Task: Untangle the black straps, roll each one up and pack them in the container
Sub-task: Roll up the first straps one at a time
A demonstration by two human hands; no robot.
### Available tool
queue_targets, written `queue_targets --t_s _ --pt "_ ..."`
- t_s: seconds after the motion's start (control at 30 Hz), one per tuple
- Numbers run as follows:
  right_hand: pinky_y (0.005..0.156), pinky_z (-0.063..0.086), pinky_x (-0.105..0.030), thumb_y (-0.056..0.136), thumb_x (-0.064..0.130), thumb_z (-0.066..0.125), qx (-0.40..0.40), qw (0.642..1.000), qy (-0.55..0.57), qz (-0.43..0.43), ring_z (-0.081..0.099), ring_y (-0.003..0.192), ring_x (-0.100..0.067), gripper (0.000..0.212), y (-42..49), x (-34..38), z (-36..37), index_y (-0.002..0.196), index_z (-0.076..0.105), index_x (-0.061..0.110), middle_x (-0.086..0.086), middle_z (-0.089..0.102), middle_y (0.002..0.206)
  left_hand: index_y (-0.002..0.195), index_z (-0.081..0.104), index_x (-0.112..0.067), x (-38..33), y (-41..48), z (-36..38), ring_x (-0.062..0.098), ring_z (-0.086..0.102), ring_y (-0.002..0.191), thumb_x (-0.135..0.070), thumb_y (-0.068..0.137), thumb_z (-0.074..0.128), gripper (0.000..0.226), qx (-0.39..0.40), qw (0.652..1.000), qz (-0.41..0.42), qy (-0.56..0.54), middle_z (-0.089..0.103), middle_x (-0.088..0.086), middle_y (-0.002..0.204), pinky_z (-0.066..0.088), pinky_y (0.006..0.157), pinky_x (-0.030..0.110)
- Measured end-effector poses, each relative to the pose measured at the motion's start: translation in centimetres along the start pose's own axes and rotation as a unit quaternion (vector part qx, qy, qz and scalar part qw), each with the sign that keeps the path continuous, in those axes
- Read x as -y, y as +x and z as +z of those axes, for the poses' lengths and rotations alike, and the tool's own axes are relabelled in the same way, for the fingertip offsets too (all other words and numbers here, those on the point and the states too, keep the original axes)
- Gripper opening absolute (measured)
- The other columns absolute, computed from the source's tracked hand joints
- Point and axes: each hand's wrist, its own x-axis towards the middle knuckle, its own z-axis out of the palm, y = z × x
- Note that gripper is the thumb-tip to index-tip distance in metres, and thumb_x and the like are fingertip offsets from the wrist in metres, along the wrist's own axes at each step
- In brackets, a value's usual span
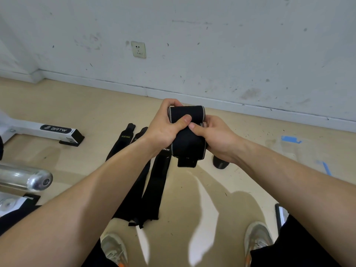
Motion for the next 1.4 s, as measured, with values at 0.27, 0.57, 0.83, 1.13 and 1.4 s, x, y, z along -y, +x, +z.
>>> queue_targets --t_s 0.27,0.57,0.83,1.13,1.4 --pt "0.082 0.060 -0.036 0.098 0.009 0.054 0.047 0.996 0.049 0.061 0.072 0.095 -0.028 0.029 0.0 1.1 -0.9 0.124 0.063 0.004 -0.019 0.071 0.111 0.110 0.052 -0.027 0.4 -0.1 0.1 0.021 0.065 0.079 -0.008 0.095 0.069 0.029 0.022 0.997 0.027 0.070 0.063 0.006 0.092 0.061 0.071 0.041" --pt "0.075 0.061 -0.038 0.106 0.041 0.045 0.013 1.000 -0.017 -0.007 0.074 0.086 -0.027 0.039 0.2 0.4 -0.5 0.106 0.069 0.010 -0.013 0.074 0.096 0.121 0.055 -0.021 0.3 -0.3 1.0 0.029 0.073 0.097 -0.012 0.083 0.085 0.049 -0.012 0.998 -0.049 0.044 0.070 0.013 0.109 0.062 0.085 0.044" --pt "0.096 0.058 -0.047 0.091 0.064 0.060 -0.039 0.995 -0.082 -0.036 0.071 0.107 -0.027 0.068 0.2 -0.1 -0.1 0.125 0.059 0.005 -0.017 0.071 0.117 0.110 0.072 0.003 0.1 -0.2 0.5 0.030 0.077 0.097 -0.009 0.082 0.083 0.032 0.035 0.974 -0.200 -0.105 0.078 0.017 0.105 0.061 0.092 0.039" --pt "0.069 0.054 -0.016 0.104 0.028 0.055 -0.040 0.991 -0.107 -0.065 0.065 0.089 -0.009 0.023 0.2 -0.4 -0.7 0.119 0.043 0.014 0.000 0.062 0.103 0.118 0.068 0.000 -1.3 0.0 -0.1 0.021 0.076 0.090 -0.015 0.093 0.071 0.030 0.078 0.944 -0.257 -0.194 0.076 0.013 0.104 0.063 0.082 0.028" --pt "0.073 0.061 -0.031 0.095 0.025 0.071 -0.066 0.997 -0.027 -0.011 0.075 0.087 -0.019 0.042 -0.2 -1.1 0.0 0.128 0.049 0.011 -0.008 0.073 0.103 0.117 0.069 0.004 -0.9 -0.2 0.9 0.025 0.078 0.087 -0.028 0.095 0.073 0.039 -0.010 0.952 -0.233 -0.198 0.078 0.016 0.105 0.064 0.071 0.030"
